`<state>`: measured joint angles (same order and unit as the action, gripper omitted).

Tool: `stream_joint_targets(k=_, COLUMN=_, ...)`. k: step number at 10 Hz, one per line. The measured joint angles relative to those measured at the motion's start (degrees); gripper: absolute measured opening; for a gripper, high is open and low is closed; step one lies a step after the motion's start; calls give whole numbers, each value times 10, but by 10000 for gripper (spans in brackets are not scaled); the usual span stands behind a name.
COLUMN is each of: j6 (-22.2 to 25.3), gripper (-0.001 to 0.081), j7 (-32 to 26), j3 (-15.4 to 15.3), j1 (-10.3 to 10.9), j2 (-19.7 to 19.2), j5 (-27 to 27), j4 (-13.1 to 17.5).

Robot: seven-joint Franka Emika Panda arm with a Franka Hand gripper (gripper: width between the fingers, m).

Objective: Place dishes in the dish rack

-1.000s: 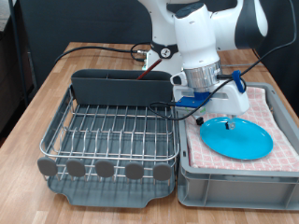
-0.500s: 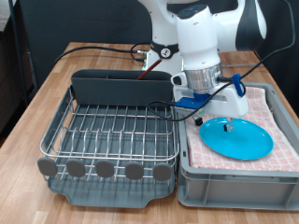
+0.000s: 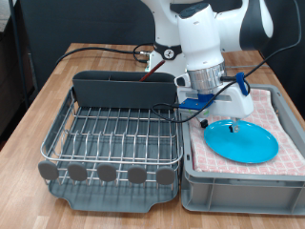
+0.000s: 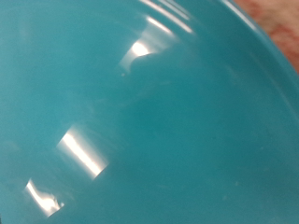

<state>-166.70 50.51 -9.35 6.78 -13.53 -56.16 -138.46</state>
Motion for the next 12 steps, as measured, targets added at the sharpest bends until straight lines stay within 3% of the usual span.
stream_joint_targets(k=3, j6=1, gripper=802, j7=-48, j3=-16, j1=-5, j2=-10, j5=-39, j4=11)
stream_joint_targets(k=7, j6=0, gripper=802, j7=-203, j3=-42, j1=-24, j2=-26, j5=-169, j4=39)
stream_joint_targets(k=11, j6=-1, gripper=802, j7=-207, j3=-42, j1=-24, j2=-28, j5=-175, j4=43)
stream_joint_targets(k=12, j6=-1, gripper=669, j7=-205, j3=-41, j1=-24, j2=-28, j5=-174, j4=43)
